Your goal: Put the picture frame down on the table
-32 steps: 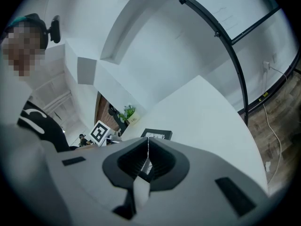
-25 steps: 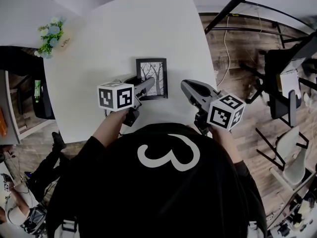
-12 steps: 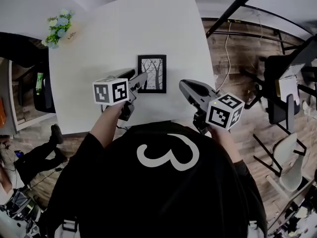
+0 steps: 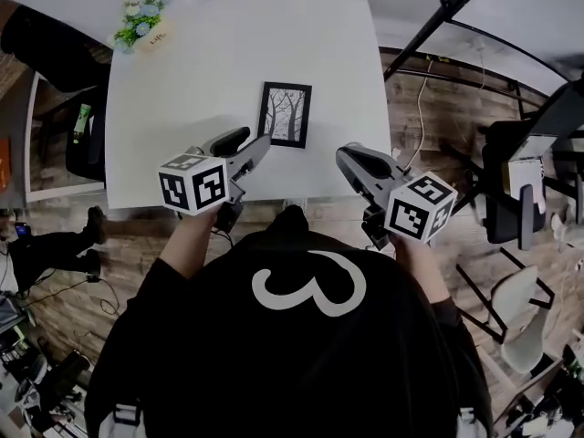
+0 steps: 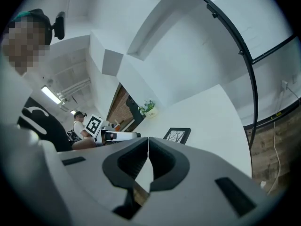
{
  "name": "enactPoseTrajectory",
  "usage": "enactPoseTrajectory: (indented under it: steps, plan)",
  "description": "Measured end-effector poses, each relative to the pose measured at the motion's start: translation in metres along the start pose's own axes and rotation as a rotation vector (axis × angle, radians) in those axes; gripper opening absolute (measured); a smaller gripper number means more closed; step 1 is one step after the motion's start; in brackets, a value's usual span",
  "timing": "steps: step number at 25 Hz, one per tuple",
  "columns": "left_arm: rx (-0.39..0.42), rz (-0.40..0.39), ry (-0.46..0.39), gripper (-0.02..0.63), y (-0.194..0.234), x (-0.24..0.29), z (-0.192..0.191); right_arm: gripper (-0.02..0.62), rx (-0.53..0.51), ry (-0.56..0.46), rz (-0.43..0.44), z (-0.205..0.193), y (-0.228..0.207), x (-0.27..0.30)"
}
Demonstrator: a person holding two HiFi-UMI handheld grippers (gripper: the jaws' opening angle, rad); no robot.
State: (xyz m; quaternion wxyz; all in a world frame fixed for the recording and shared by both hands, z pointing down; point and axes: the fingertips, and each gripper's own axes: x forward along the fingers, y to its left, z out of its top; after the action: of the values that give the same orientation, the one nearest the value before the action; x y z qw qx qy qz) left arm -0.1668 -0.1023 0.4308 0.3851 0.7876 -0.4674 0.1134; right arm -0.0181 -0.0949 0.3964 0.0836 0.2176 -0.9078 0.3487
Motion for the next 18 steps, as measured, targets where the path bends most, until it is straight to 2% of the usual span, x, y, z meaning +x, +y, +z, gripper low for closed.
enactPoseTrajectory:
  steps: [3, 8, 13, 18]
  plan:
    - [0.047, -0.051, -0.060, 0.153, -0.036, -0.019, -0.002, 0.023, -0.034, 0.010, 0.021, -0.006, 0.015, -0.015]
    - [0.154, -0.124, -0.096, 0.108, -0.098, -0.043, -0.013, 0.023, -0.100, 0.001, 0.074, -0.012, 0.048, -0.045]
    - [0.186, -0.189, -0.136, 0.073, -0.154, -0.070, -0.032, 0.023, -0.155, -0.003, 0.098, -0.026, 0.079, -0.080]
    - [0.217, -0.256, -0.143, 0.046, -0.191, -0.083, -0.051, 0.023, -0.183, -0.022, 0.145, -0.033, 0.104, -0.098]
